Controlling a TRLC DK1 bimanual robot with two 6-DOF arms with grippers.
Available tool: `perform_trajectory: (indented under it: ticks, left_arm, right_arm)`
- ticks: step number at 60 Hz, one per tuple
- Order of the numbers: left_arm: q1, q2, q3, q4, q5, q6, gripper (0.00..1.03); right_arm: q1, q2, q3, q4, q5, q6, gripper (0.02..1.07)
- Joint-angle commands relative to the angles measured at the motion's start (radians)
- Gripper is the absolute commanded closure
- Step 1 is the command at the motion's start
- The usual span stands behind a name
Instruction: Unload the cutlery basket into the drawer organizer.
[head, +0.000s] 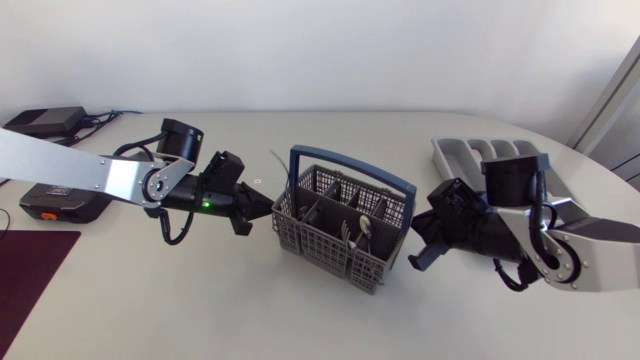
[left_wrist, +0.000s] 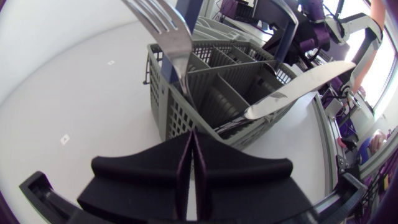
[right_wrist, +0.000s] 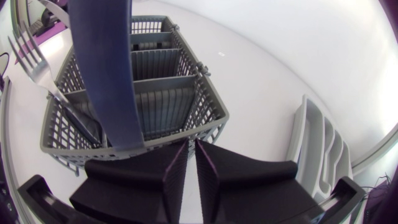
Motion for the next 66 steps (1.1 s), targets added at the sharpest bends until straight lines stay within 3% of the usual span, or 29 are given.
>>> perform_trajectory:
  ticks: [1, 31, 48, 59, 66]
  left_arm:
    - [-0.013, -0.036, -0.053, -0.016, 0.033, 0.021, 1.00]
    - [0.055, -0.204, -0.208, -0.054, 0.030, 0.086, 1.00]
    - [0.064, -0.254, -0.234, -0.075, 0.017, 0.088, 1.00]
    - [0.028, -0.264, -0.234, -0.080, -0.012, 0.085, 1.00]
    - [0.002, -0.261, -0.225, -0.078, -0.032, 0.080, 1.00]
  right_arm:
    - [0.036, 0.070, 0.042, 0.009, -0.024, 0.014, 0.91]
    - [0.079, 0.305, 0.240, 0.042, 0.022, 0.010, 0.91]
    - [0.059, 0.055, 0.065, -0.001, 0.032, 0.010, 0.91]
    - [0.081, -0.120, -0.019, -0.097, 0.033, 0.030, 0.91]
    - [0.130, -0.131, -0.053, -0.100, 0.029, 0.048, 0.91]
